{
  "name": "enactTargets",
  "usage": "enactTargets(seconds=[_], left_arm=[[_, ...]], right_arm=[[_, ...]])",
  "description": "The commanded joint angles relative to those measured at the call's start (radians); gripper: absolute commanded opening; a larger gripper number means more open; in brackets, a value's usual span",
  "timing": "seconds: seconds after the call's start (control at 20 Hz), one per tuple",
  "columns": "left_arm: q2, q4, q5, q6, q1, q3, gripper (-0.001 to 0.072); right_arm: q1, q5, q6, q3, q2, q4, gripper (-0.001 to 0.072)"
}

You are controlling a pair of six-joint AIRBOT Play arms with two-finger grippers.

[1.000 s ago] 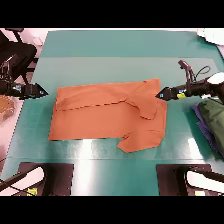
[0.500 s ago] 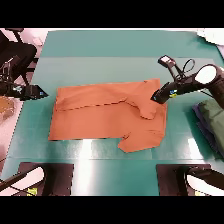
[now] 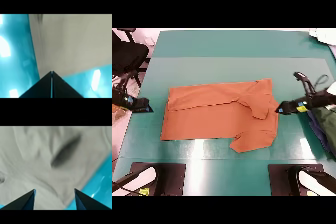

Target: Fold the shirts.

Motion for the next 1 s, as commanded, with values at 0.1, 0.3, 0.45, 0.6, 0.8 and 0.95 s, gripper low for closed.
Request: enactTargets(seconds=[0.1,0.3,0.45,0.6,0.8,0.95], left_arm=[[0.101,0.083,-0.101,-0.059,0.011,-0.225,0.0022],[0.237,0.081,-0.015,-0.059,0.057,-0.380,0.0495],[0.248,0.014,0.043,-0.024,0.057,-0.446,0.0497],[0.246,0.016,0.160,-0.024,0.057,-0.482,0.0497],[0.240,0.029,0.272,-0.034,0.141,-0.483,0.0497],[0.209,0.012,0.299,-0.069,0.169,-0.485,0.0496]], right_arm=[[-0.146,0.060,0.005,-0.175,0.173,0.031,0.0558],[-0.151,0.075,-0.010,-0.208,0.163,0.032,0.0558],[-0.151,0.087,-0.032,-0.208,0.092,0.031,0.0558],[-0.151,0.114,-0.058,-0.206,0.027,0.031,0.0558],[-0.151,0.115,-0.073,-0.167,-0.006,0.029,0.0558],[-0.151,0.110,-0.072,-0.125,-0.006,0.031,0.0558]])
